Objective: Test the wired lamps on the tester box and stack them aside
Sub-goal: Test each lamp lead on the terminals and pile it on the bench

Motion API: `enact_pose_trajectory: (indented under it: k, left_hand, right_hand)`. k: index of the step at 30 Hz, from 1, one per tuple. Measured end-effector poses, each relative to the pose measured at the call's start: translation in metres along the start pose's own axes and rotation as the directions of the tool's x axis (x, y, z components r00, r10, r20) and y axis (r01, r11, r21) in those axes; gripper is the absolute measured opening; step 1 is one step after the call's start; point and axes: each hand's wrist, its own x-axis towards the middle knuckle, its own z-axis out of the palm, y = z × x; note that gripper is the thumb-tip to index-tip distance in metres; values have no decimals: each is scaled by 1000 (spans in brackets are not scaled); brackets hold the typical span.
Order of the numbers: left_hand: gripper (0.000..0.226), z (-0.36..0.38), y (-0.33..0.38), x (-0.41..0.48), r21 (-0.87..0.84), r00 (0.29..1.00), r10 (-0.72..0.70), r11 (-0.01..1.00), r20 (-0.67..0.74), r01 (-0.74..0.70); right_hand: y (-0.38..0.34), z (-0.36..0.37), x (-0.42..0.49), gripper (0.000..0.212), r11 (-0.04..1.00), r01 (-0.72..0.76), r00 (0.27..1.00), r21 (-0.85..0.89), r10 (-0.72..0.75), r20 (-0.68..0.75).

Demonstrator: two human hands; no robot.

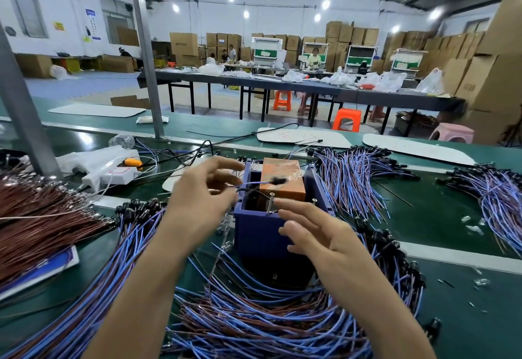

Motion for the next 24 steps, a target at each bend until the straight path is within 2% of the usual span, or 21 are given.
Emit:
enact_pose_trajectory:
  k: [2, 4, 6, 8, 10, 12, 13, 16, 18, 20, 22, 24]
  left_hand:
    - [40, 8, 19, -12, -153, 985, 50, 988, 163, -25]
    - [41, 20, 28, -22, -204, 954, 99, 978, 282, -41]
    - [39, 33, 28, -26, -194, 946, 63, 981, 317, -1]
    - [32, 41, 25, -28, -198, 919, -32, 973, 392, 118]
    - [23, 42, 18, -27, -126, 838, -79, 977, 539, 173]
    - [12, 36, 11, -25, -54, 760, -73, 989, 646, 141]
    - [12, 32, 9, -22, -40, 744, -63, 992, 666, 120]
    - [13, 15, 2, -12, 6, 760, -74, 996, 646, 91]
    - [11, 1, -6, -5, 79, 775, -109, 994, 622, 77]
    - [8, -12, -14, 0, 120, 799, -144, 989, 584, 90]
    - [12, -23, -18, 3, 82, 826, -166, 986, 539, 145]
    - [23, -29, -20, 4, -35, 862, -162, 978, 480, 203]
  right_hand:
    - [-3, 3, 0, 35, 993, 46, 999, 110, -44, -18]
    - [-7, 5, 0, 28, 979, 87, 993, 183, -70, -99]
    - [-8, 3, 1, 26, 961, 97, 976, 259, -41, -216]
    - [-5, -2, 1, 29, 944, 78, 936, 320, 41, -350]
    - [-1, -12, 0, 25, 930, 74, 870, 361, 116, -480]
    - [3, -24, -1, 21, 904, 114, 808, 412, 157, -568]
    - [5, -30, -1, 22, 891, 138, 784, 432, 168, -598]
    - [14, -49, -7, 30, 932, 108, 724, 346, 165, -670]
    - [25, -61, -12, 35, 983, -20, 704, 183, 144, -695]
    - [34, -70, -16, 37, 987, -152, 699, 45, 139, -702]
    - [40, -76, -18, 38, 970, -241, 687, -38, 143, -712]
    - [40, -78, -19, 44, 958, -280, 678, -68, 146, -721]
